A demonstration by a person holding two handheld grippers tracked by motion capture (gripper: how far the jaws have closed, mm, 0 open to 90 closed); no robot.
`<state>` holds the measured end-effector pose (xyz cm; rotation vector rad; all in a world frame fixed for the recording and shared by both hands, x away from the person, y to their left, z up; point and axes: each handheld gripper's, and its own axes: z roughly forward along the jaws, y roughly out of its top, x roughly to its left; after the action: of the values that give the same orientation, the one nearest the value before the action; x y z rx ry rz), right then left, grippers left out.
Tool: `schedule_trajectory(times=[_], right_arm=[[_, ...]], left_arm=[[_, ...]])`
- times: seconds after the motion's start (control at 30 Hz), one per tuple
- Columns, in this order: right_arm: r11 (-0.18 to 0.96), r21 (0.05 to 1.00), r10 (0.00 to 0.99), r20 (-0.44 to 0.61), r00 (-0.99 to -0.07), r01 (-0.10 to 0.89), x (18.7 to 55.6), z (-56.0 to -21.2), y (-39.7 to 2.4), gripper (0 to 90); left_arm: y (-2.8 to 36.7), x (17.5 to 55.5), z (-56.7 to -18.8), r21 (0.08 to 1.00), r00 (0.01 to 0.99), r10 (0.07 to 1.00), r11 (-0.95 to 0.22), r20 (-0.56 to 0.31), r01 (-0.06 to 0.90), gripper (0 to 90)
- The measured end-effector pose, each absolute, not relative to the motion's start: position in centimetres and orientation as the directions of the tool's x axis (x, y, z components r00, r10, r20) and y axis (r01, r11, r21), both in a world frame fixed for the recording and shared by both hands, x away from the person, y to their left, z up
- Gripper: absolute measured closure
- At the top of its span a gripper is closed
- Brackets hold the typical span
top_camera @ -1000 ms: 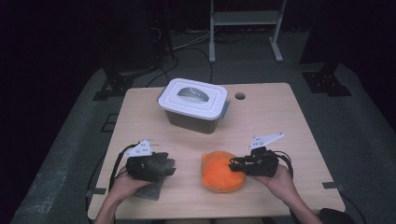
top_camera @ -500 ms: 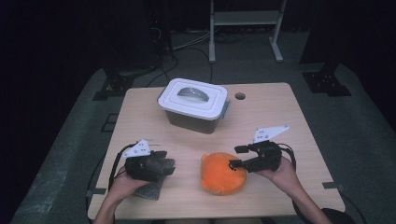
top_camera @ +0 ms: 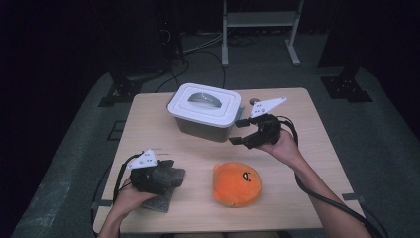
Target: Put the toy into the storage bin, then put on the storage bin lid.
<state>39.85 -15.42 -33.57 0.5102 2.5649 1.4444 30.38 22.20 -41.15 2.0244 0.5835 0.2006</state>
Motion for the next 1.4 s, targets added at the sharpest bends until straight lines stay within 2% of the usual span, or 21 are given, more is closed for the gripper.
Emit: schedule_trajectory(times=[0.4,0.67,1.4], right_arm=[[0.477,0.857,0.377,0.001,-0.926,0.195,44.6,-32.2,-13.5,28.0],[0.44,0.874,0.377,0.027,-0.926,0.204,47.3,-32.1,-12.3,28.0],[0.445,0.866,0.403,0.035,-0.914,0.23,52.4,-32.5,-9.7,28.4]], left_arm=[[22.1,30.0,-40.9,0.865,0.875,0.474,-0.394,-0.098,0.31,18.8],[22.2,30.0,-40.9,0.872,0.877,0.47,-0.381,-0.103,0.307,17.8],[22.6,29.8,-40.8,0.882,0.879,0.466,-0.367,-0.099,0.294,16.9]])
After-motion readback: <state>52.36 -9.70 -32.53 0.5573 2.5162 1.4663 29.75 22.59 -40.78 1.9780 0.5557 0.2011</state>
